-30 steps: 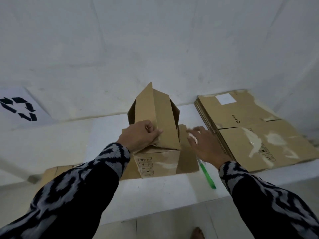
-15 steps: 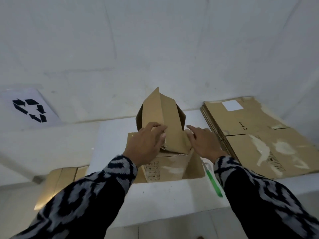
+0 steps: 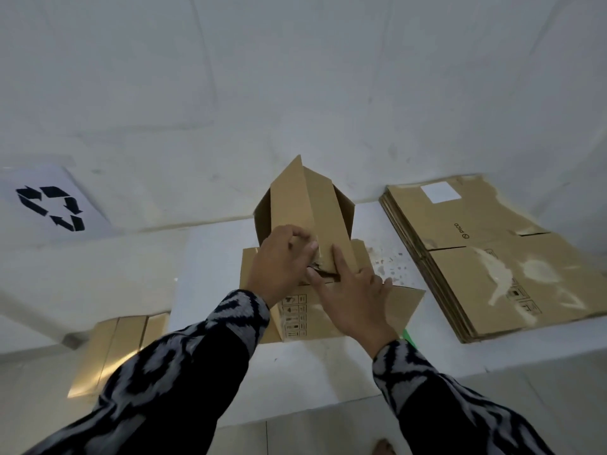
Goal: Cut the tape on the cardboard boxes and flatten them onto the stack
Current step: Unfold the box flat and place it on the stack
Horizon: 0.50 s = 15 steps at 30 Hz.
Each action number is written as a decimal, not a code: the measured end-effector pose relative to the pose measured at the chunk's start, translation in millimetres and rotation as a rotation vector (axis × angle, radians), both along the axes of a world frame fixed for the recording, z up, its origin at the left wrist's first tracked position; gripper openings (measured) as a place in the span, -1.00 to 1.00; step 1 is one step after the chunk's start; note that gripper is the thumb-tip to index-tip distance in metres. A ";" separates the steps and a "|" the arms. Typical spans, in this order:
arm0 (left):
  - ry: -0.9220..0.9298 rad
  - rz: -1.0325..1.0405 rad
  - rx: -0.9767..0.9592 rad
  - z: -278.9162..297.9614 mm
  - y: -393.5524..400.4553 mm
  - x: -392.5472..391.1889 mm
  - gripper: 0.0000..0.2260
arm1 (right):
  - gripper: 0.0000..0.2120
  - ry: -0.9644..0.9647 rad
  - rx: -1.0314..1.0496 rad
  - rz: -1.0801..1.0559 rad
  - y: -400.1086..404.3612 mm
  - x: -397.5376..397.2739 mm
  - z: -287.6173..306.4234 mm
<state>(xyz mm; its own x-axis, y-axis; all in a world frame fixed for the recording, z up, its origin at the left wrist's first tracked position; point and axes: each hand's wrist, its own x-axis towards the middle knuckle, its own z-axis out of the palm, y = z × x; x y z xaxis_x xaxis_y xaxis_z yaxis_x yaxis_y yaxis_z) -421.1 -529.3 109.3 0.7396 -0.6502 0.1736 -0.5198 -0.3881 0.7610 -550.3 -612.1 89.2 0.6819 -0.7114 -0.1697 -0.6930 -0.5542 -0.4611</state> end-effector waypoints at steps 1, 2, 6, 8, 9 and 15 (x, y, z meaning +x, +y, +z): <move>0.001 -0.008 -0.012 -2.2 1.5 1.2 -0.80 | -0.18 -0.024 0.017 -0.035 1.5 3.5 0.5; -0.010 -0.035 -0.016 -5.7 3.7 3.5 -0.83 | -0.19 -0.040 0.021 -0.070 2.4 7.0 2.0; -0.084 -0.187 -0.063 -17.6 19.0 11.4 -0.73 | -0.24 -0.056 0.010 -0.185 3.8 20.4 4.6; -0.068 -0.200 -0.012 -18.5 29.2 20.9 -0.68 | -0.29 -0.071 0.019 -0.210 4.9 23.3 4.9; -0.061 -0.173 0.071 -19.5 34.6 30.0 -0.66 | -0.31 -0.076 0.024 -0.213 4.7 23.9 4.1; -0.428 -0.276 0.660 -29.3 57.3 69.4 -0.62 | -0.32 -0.050 0.051 -0.182 -1.3 23.1 3.6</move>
